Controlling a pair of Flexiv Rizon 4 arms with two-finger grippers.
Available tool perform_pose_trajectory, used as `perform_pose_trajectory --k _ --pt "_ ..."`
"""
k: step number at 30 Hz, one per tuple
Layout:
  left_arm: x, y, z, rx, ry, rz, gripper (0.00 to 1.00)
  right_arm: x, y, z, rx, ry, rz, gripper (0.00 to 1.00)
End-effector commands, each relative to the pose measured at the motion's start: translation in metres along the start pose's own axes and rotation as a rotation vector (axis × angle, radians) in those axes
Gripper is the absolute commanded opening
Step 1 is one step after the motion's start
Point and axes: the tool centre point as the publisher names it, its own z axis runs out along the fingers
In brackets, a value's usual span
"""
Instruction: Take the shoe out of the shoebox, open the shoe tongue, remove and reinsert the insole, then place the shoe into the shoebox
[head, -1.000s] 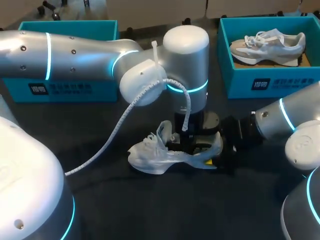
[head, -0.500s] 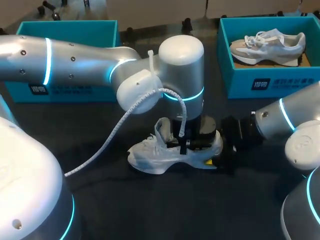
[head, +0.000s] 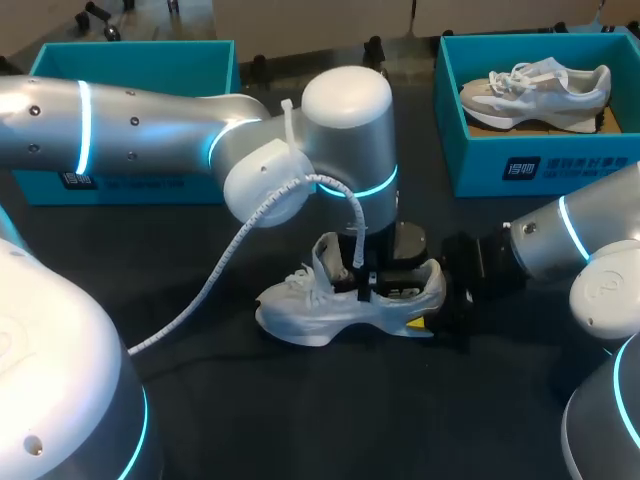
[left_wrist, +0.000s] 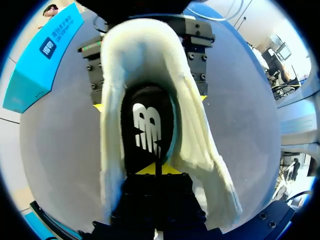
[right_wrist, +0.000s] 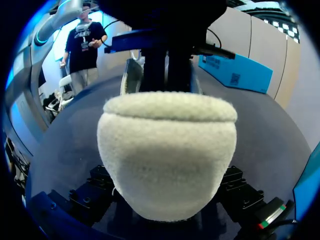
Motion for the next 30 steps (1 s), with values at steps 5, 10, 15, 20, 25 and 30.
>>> perform_pose_trajectory --k 5,10,15,20,25,30 --pt "-0.007 0.002 -0.025 0.023 0.019 -0.015 0.0 0.001 0.0 0.002 0.004 -0.001 -0.001 0.0" --pt "-0.008 0.003 -0.035 0.032 0.063 -0.04 0.0 0.001 0.0 0.002 0.004 -0.001 -0.001 0.0" --pt "-0.008 0.004 -0.04 0.034 0.093 -0.059 0.0 0.001 0.0 0.002 0.004 -0.001 -0.001 0.0" --pt "-0.007 0.007 -0.048 0.048 0.131 -0.079 0.0 0.001 0.0 0.002 0.004 -0.001 -0.001 0.0" --pt "-0.001 0.009 -0.058 0.065 0.169 -0.089 0.0 0.001 0.0 0.002 0.004 -0.001 -0.001 0.0" --pt "0.004 0.01 -0.066 0.099 0.183 -0.103 0.0 0.001 0.0 0.002 0.004 -0.001 -0.001 0.0"
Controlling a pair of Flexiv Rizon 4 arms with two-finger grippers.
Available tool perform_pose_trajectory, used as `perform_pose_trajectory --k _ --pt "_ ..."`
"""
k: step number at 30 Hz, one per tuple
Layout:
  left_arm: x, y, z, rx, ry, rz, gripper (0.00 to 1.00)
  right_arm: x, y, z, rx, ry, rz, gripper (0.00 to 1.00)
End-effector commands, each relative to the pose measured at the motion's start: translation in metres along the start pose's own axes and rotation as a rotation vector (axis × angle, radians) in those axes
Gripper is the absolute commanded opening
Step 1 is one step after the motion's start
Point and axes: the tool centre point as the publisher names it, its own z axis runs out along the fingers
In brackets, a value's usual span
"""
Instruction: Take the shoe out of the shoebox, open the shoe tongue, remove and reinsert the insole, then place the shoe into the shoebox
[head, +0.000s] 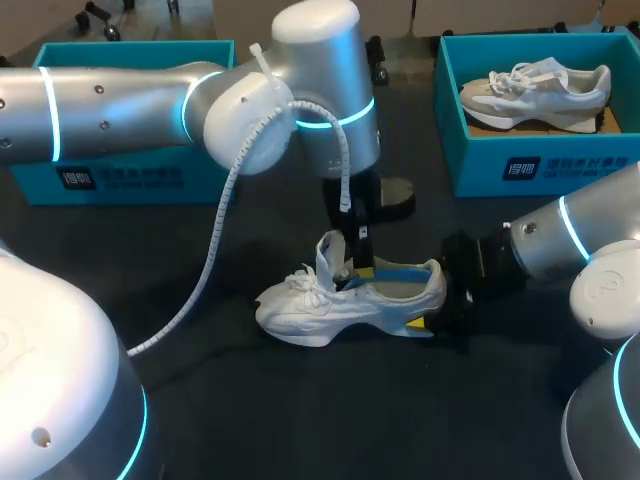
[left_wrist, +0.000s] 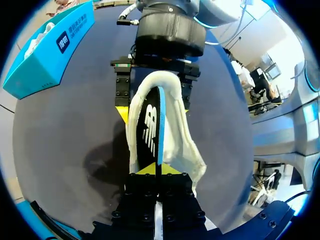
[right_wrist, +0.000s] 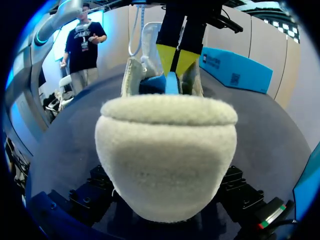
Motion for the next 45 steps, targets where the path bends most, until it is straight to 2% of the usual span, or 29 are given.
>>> perform_pose_trajectory --k 1,13,26,31,41,45 --pt "0.006 0.007 -0.009 0.023 0.007 -0.003 0.0 0.001 0.0 0.002 0.004 -0.002 0.0 0.0" --pt "0.022 0.011 -0.027 0.104 0.05 -0.018 0.0 0.001 0.0 0.002 0.004 -0.002 0.0 0.0" --pt "0.038 -0.001 -0.036 0.168 0.073 -0.039 0.0 0.001 0.0 0.002 0.004 -0.002 0.0 0.0" --pt "0.043 -0.011 -0.033 0.182 0.067 -0.037 0.0 0.001 0.0 0.002 0.004 -0.002 0.0 0.0" --pt "0.04 -0.025 -0.013 0.2 0.045 -0.072 0.0 0.001 0.0 0.002 0.004 -0.002 0.0 0.0" --pt "0.039 -0.023 -0.019 0.222 0.055 -0.087 0.0 0.001 0.0 0.002 0.004 -0.002 0.0 0.0"
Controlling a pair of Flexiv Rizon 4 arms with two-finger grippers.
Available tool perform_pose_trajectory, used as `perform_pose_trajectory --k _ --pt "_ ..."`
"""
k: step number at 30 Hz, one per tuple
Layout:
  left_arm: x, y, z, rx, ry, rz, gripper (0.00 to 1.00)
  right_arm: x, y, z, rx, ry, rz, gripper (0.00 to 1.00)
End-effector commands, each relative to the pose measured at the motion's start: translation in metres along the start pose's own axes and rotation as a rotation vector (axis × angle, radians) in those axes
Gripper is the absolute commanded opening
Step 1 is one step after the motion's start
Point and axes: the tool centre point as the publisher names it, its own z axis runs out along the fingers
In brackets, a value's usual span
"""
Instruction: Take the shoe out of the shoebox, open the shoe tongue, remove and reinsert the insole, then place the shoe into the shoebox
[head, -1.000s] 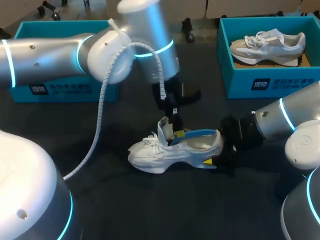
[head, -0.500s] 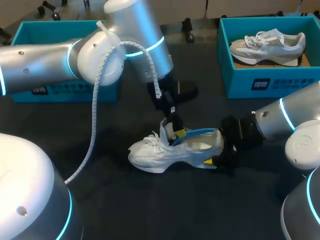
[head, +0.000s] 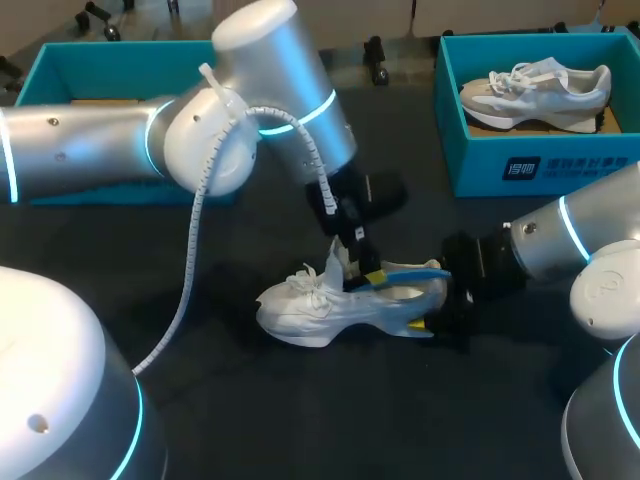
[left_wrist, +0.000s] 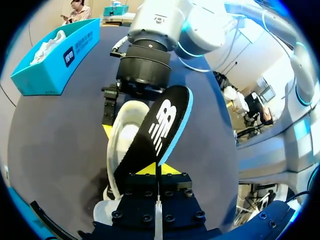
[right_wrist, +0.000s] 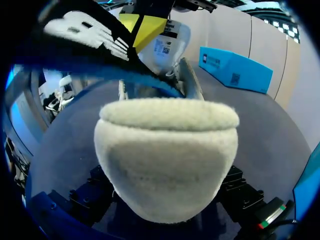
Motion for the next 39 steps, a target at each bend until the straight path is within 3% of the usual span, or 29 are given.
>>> perform_pose_trajectory --k 1,4,6,14,20,39 --pt "-0.001 0.0 -0.003 0.015 0.01 0.006 0.11 0.001 0.0 0.003 0.004 -0.002 0.0 0.0" --pt "0.0 0.001 -0.007 0.023 0.01 0.022 0.4 0.001 0.0 0.003 0.004 -0.002 0.0 0.0" --pt "0.002 0.0 -0.007 0.034 0.006 0.028 0.45 0.001 0.0 0.003 0.004 -0.002 0.0 0.0" --pt "0.008 -0.005 0.0 0.079 -0.033 0.098 0.45 0.001 0.0 0.003 0.004 -0.002 0.0 0.0" --pt "0.009 -0.007 0.009 0.124 -0.132 0.224 0.41 0.001 0.0 0.003 0.004 -0.002 0.0 0.0" --pt "-0.011 -0.026 0.021 0.171 -0.275 0.391 0.42 0.001 0.0 0.003 0.004 -0.002 0.0 0.0"
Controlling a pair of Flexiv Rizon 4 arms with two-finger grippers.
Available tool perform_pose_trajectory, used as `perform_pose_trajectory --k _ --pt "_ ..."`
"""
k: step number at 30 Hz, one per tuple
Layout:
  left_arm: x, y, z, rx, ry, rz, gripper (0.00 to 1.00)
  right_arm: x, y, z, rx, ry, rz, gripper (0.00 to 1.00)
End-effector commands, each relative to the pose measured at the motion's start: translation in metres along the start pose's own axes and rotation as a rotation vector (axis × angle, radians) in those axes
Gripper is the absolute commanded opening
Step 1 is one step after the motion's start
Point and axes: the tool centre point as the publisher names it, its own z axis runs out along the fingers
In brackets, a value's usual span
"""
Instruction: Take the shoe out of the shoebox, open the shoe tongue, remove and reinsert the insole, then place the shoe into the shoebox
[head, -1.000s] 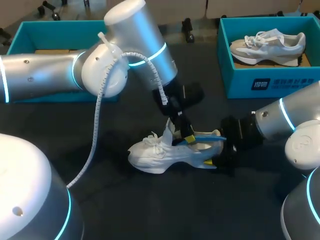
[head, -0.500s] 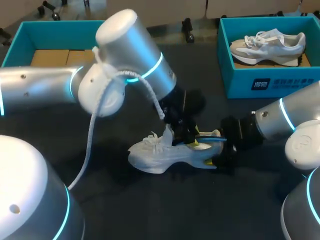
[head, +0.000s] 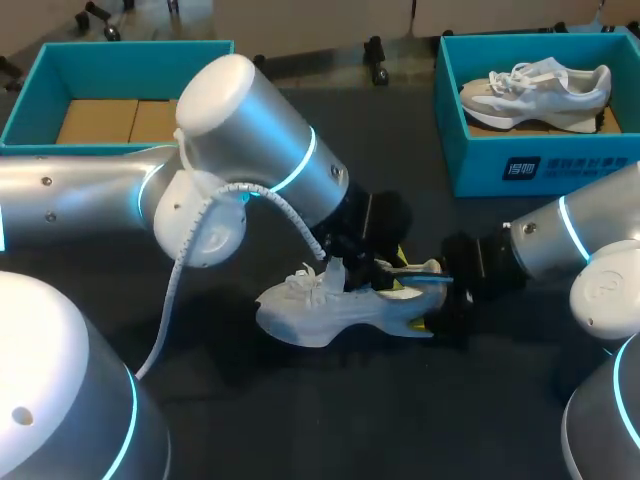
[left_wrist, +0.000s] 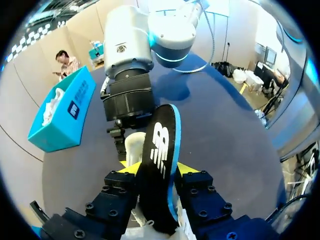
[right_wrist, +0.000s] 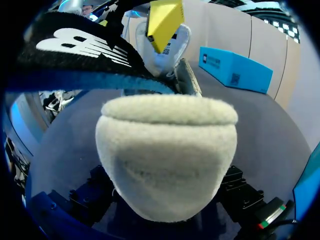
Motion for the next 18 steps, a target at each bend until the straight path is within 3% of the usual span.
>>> perform_pose_trajectory --k 1,12,18 --pt "0.001 0.001 0.011 -0.001 -0.006 0.007 0.42 0.001 0.0 0.002 0.004 -0.002 0.0 0.0" --pt "0.003 0.0 0.025 0.003 -0.034 0.052 0.39 0.001 0.0 0.002 0.004 -0.002 0.0 0.0" --pt "0.001 -0.004 0.025 0.02 -0.025 0.037 0.0 0.001 0.0 0.002 0.004 -0.002 0.0 0.0"
